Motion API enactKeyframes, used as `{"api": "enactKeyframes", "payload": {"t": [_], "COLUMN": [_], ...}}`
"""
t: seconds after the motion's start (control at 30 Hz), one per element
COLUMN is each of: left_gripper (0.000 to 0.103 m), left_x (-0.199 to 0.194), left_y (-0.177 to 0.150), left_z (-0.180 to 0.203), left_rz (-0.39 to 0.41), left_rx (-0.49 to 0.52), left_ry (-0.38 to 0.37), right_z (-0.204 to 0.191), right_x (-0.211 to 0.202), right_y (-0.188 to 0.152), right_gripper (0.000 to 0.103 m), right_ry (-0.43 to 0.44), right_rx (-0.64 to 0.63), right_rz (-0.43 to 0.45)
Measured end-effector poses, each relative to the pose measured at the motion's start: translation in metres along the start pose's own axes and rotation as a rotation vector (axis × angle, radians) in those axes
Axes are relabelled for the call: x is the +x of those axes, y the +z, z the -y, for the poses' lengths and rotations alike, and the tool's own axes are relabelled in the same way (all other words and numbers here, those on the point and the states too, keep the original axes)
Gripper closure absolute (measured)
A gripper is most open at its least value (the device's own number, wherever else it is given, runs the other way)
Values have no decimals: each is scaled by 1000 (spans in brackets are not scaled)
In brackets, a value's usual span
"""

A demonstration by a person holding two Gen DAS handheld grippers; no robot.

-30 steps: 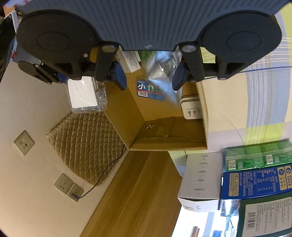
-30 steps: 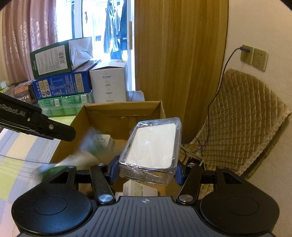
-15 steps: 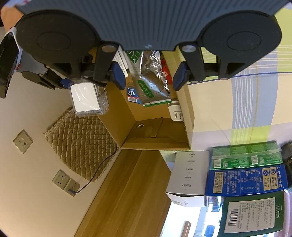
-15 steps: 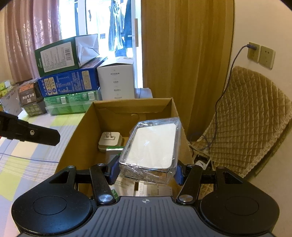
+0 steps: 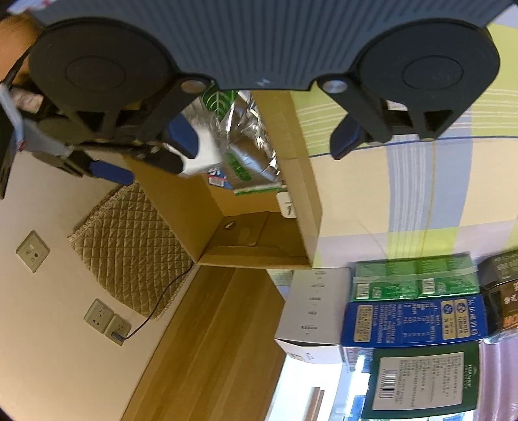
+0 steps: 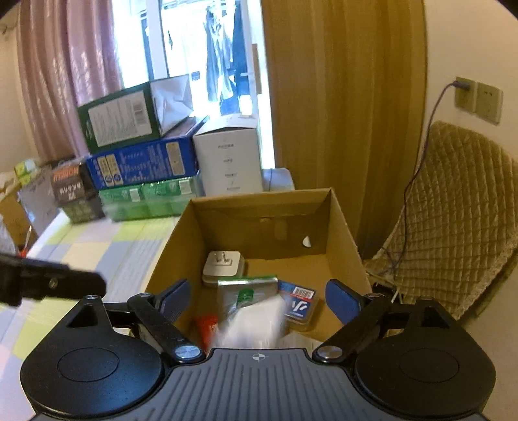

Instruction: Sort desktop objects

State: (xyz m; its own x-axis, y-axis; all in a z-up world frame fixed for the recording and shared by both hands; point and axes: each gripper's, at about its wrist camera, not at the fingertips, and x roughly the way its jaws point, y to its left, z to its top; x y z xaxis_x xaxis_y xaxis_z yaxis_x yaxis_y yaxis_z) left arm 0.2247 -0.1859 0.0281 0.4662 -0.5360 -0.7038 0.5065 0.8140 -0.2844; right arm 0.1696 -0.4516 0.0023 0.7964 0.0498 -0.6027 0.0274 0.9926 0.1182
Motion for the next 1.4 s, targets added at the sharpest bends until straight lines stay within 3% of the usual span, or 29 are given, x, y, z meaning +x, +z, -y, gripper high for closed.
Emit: {"api": "enactKeyframes", "payload": {"t": [0.13,0.53,0.77,1.23,1.4], "left_gripper": [2,1,1,1,1], "left_x": [-12,-67,-101,-158,-174], "left_y": [-17,-76,-102,-142,-153], "left_z": [-6,4,25,64,72], "left_rz": [9,53,57,95,105], "left_rx": [-14,-4,-4,113,136], "left_ry": [21,58,61,135,121], "right_z": [6,-2,-25,-52,-54], "right_x": [-16,-95,-138,-202,-218], "right_y": [-11,-40,-52,-79,-91], "right_gripper": [14,2,2,2,2], "right_ry": [-32,-62,-68,-95,-116], "right_rx": [19,82,42,24,33], "right_rz": [-13,-52,-60,-68,-79]}}
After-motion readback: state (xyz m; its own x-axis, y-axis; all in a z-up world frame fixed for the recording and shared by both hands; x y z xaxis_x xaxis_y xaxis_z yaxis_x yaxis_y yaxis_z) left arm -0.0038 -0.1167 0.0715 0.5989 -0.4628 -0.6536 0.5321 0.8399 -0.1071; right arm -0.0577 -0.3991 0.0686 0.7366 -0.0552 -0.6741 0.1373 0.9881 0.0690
